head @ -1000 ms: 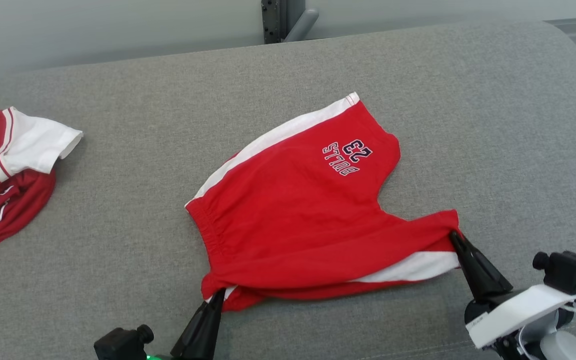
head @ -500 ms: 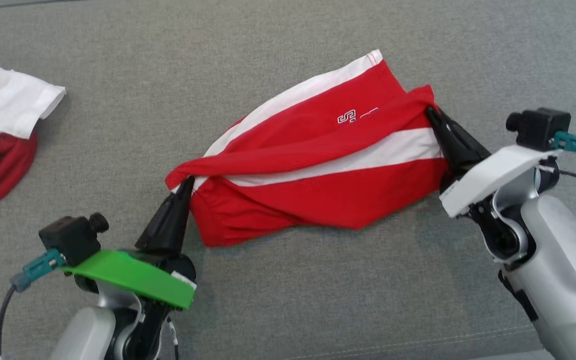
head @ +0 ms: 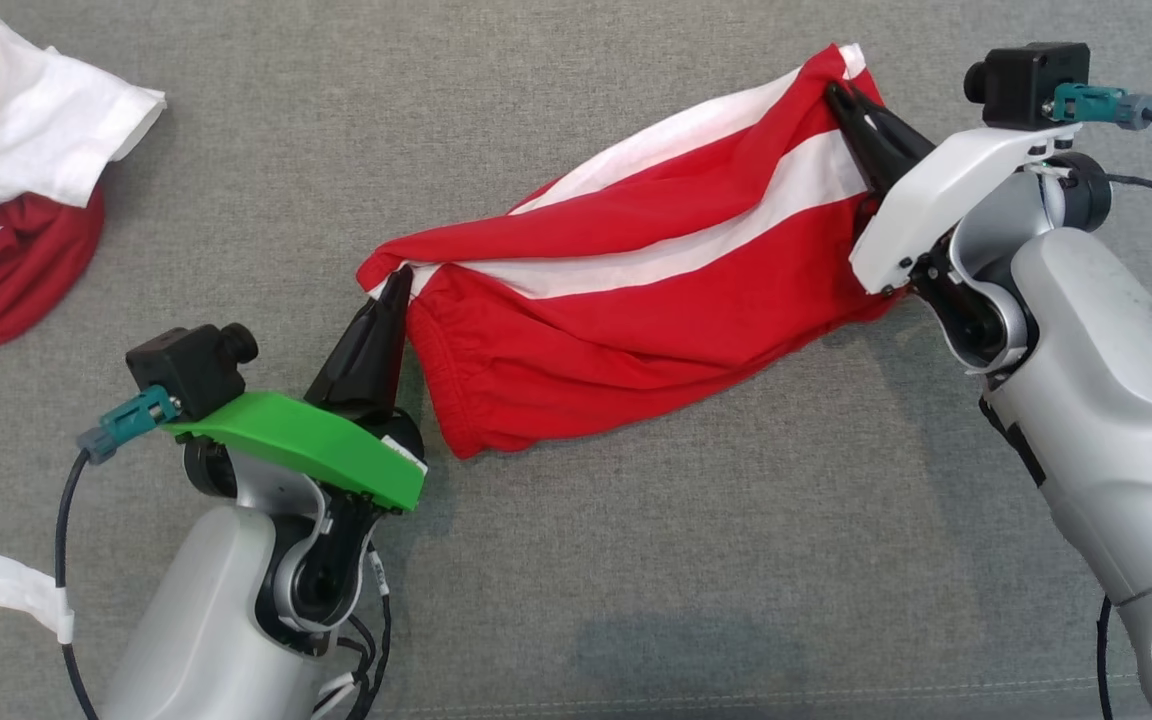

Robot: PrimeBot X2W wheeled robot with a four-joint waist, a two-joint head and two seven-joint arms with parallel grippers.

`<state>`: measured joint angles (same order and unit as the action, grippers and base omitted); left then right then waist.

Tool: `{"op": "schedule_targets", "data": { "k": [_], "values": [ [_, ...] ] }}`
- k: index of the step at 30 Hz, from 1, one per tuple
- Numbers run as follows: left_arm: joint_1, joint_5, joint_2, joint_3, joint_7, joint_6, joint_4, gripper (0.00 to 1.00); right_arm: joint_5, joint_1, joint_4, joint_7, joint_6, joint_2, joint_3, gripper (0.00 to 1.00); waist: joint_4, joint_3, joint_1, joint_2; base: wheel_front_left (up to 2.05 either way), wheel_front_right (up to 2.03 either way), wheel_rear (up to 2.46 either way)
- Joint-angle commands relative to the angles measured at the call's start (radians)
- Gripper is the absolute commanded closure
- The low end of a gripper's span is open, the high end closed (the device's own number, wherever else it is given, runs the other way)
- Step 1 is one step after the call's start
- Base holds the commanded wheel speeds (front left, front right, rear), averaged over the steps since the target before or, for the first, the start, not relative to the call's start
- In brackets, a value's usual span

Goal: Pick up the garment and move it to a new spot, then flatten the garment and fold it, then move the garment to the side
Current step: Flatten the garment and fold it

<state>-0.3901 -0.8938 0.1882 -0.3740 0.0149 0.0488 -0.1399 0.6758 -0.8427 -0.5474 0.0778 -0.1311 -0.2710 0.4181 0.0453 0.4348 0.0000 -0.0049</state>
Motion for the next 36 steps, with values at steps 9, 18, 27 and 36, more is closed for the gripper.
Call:
{"op": "schedule_targets", "data": {
  "k": [9,18,27,36],
  "values": [
    [-0.048,0.028,-0.042,-0.023,0.050,0.010,-0.063,1.00,0.005,-0.102,-0.158,-0.036,0.001,-0.019,0.019,1.00,0.040,0.004,0.0000,0.0049,0.00,0.00,0.00],
    [-0.062,0.053,-0.054,-0.049,0.067,0.007,-0.127,1.00,0.004,-0.113,-0.260,-0.082,0.001,-0.004,0.052,1.00,0.038,-0.002,0.0000,0.0049,0.00,0.00,0.00],
    [-0.029,0.140,-0.006,-0.079,0.116,-0.017,-0.152,0.00,-0.013,-0.092,-0.290,-0.211,0.001,-0.001,0.097,0.00,0.011,-0.048,0.0000,0.0049,0.00,0.00,0.00],
    [0.146,0.269,0.049,-0.060,0.238,-0.104,-0.043,0.00,-0.011,0.057,-0.193,-0.325,0.001,-0.059,0.066,0.00,-0.036,-0.164,0.0000,0.0049,0.00,0.00,0.00]
  ]
}}
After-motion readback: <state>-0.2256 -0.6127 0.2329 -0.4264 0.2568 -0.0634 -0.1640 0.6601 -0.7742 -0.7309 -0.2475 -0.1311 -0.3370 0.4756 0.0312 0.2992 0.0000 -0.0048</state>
